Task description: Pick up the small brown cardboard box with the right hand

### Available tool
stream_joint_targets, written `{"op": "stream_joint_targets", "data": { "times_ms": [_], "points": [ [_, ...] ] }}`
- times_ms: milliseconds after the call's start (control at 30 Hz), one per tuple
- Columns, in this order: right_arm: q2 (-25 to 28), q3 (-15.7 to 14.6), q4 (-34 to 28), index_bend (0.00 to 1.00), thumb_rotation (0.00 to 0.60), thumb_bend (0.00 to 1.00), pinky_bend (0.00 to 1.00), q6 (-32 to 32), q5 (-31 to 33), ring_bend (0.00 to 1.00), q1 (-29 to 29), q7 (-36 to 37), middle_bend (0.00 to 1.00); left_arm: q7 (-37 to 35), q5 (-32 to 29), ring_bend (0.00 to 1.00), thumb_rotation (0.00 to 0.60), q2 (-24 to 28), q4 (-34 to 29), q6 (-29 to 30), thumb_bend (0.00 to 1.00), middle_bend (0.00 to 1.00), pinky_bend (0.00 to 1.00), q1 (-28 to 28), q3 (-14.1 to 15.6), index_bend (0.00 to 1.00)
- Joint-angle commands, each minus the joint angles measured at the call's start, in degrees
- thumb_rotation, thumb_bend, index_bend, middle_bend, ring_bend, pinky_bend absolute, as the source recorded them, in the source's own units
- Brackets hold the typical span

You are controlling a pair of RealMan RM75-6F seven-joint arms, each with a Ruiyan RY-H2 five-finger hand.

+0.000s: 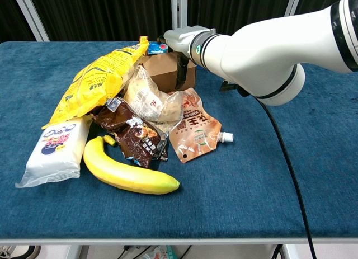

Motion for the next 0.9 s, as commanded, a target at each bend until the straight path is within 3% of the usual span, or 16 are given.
{"op": "stream_joint_targets", "data": {
  "times_ms": [33, 233, 433, 667, 900],
  "points": [
    [0.2, -0.4, -0.4, 0.27, 0.600, 0.08, 0.06, 0.8, -0.4, 0.34, -0.7, 0.2, 0.45, 0.0, 0.0, 0.12, 0.452, 0.0, 0.0, 0.0, 0.00, 0.11, 0.24, 0.0, 0.0, 0.12],
    [1.5, -0.4, -2.1, 0.57, 0.600, 0.16, 0.14, 2.1, -2.9, 0.46, -2.1, 2.2, 0.57, 0.0, 0.0, 0.12, 0.453, 0.0, 0.0, 0.2, 0.00, 0.11, 0.24, 0.2, 0.0, 0.12],
    [3.7, 0.3, -5.1, 0.76, 0.600, 0.20, 0.20, 5.4, -8.8, 0.56, -4.3, 7.6, 0.68, 0.1, 0.0, 0.12, 0.455, 0.0, -0.2, 0.3, 0.00, 0.11, 0.24, 0.2, -0.1, 0.12],
    [8.5, 2.2, -12.7, 0.81, 0.600, 0.28, 0.24, 11.6, -16.2, 0.59, -8.1, 15.0, 0.72, 0.4, 0.3, 0.12, 0.452, 0.0, -0.6, 0.6, 0.00, 0.11, 0.24, 0.2, 0.0, 0.12],
    [19.4, 4.5, -30.5, 0.84, 0.600, 0.29, 0.24, 19.4, -24.7, 0.60, -15.6, 24.4, 0.73, 1.0, 0.9, 0.12, 0.454, 0.0, -1.3, 1.3, 0.00, 0.11, 0.24, 0.3, -0.1, 0.12]
  ]
}}
